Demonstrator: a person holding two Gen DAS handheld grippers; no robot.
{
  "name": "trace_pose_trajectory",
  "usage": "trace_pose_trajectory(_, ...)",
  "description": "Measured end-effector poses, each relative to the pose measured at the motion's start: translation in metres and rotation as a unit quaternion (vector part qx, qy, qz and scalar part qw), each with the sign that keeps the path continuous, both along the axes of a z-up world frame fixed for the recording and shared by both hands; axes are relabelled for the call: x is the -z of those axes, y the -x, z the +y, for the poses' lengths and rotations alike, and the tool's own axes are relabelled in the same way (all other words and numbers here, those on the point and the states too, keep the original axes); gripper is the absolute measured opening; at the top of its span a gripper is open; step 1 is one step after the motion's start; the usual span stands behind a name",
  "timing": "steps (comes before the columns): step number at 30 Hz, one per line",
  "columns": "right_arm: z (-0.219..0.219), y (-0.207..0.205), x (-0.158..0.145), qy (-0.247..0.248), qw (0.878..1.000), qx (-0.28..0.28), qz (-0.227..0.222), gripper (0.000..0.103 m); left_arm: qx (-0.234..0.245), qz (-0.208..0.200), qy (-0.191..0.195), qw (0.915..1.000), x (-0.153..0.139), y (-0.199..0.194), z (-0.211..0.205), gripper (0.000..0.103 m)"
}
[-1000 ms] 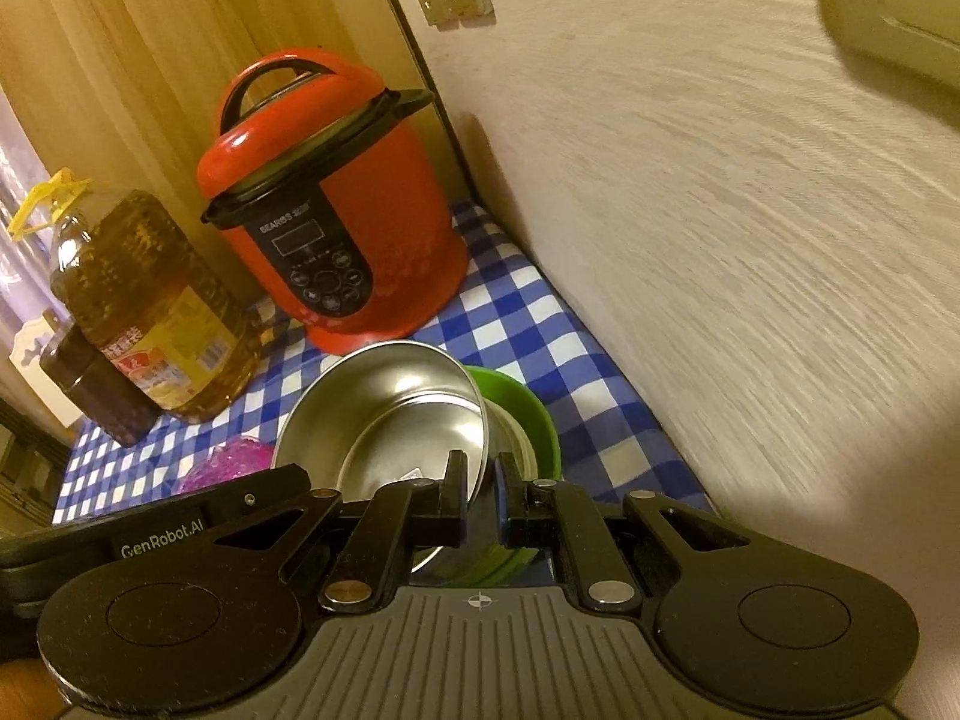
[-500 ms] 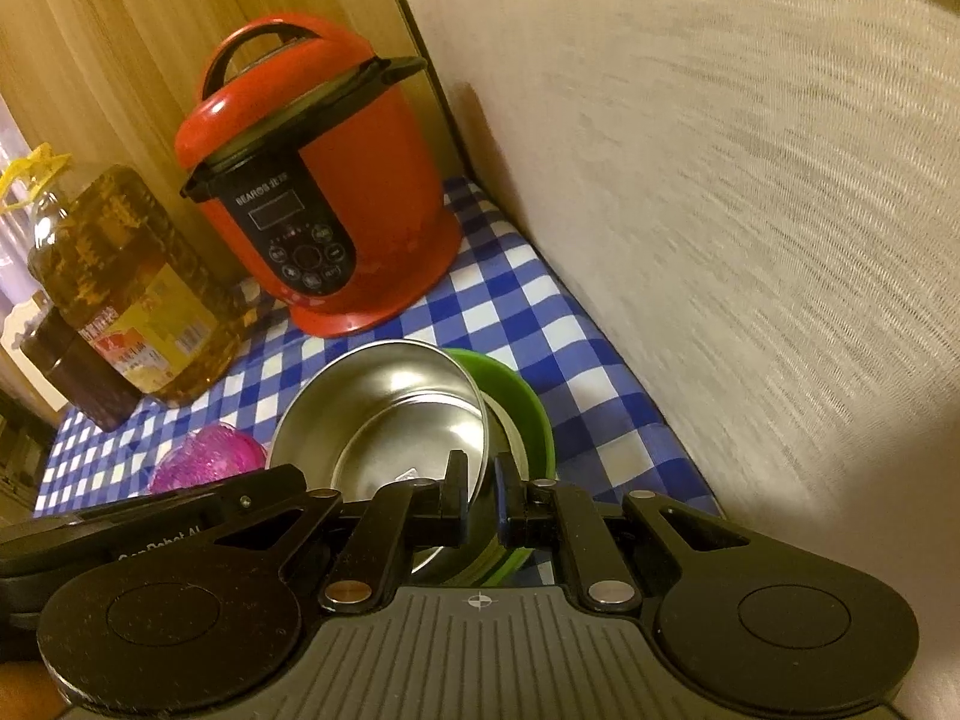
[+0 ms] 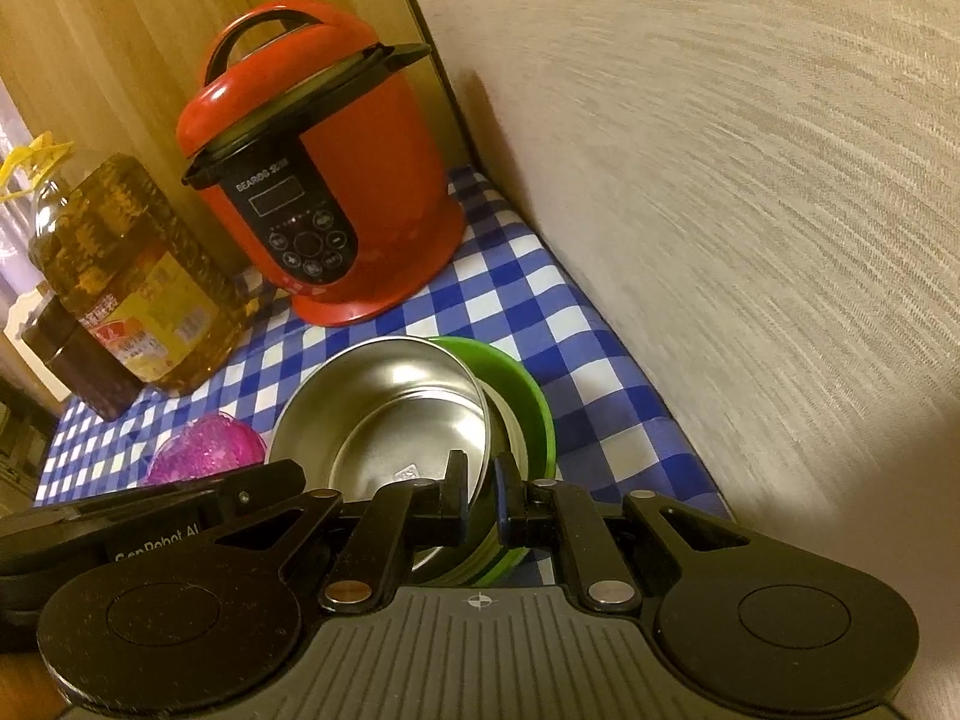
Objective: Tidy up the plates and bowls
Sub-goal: 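Lower the steel bowl into the white bowls inside the green bowl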
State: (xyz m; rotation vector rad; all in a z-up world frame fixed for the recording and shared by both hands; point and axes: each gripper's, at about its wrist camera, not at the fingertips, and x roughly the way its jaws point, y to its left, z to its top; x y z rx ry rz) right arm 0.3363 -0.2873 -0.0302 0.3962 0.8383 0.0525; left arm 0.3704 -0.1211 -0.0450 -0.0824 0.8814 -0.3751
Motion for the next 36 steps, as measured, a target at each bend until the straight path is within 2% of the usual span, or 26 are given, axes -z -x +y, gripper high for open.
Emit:
trace_pose_trajectory(2,0.001,0.001,-0.001,0.0,1.0,-0.005,-0.003,0.017,-0.002,-0.003,0.004,1.0,-0.001,0.001,0.003,0.015)
trace_pose_trajectory(3,0.002,0.002,-0.002,0.001,1.0,-0.006,-0.007,0.029,-0.003,-0.004,0.007,1.0,-0.002,0.001,0.004,0.016)
trace_pose_trajectory(5,0.002,0.004,-0.004,-0.002,1.0,-0.005,-0.017,0.041,-0.006,-0.007,0.009,0.9999,-0.005,0.001,0.007,0.016)
trace_pose_trajectory(14,-0.004,0.01,-0.01,0.0,0.999,0.016,-0.045,0.041,-0.011,-0.024,0.011,0.9996,-0.014,0.0,0.013,0.016)
trace_pose_trajectory(17,-0.004,0.009,-0.01,0.017,0.999,0.02,-0.046,0.041,-0.014,-0.027,0.01,0.9995,-0.015,-0.003,0.015,0.016)
trace_pose_trajectory(23,-0.008,0.008,-0.006,0.014,0.999,0.022,-0.041,0.041,-0.016,-0.024,0.009,0.9995,-0.012,-0.007,0.018,0.017)
trace_pose_trajectory(28,-0.011,0.009,-0.002,0.01,0.999,0.025,-0.036,0.041,-0.014,-0.019,0.009,0.9997,-0.008,-0.008,0.018,0.022)
trace_pose_trajectory(36,-0.013,0.008,0.0,0.001,0.999,0.026,-0.025,0.042,-0.012,-0.005,0.015,0.9998,0.001,-0.009,0.016,0.037)
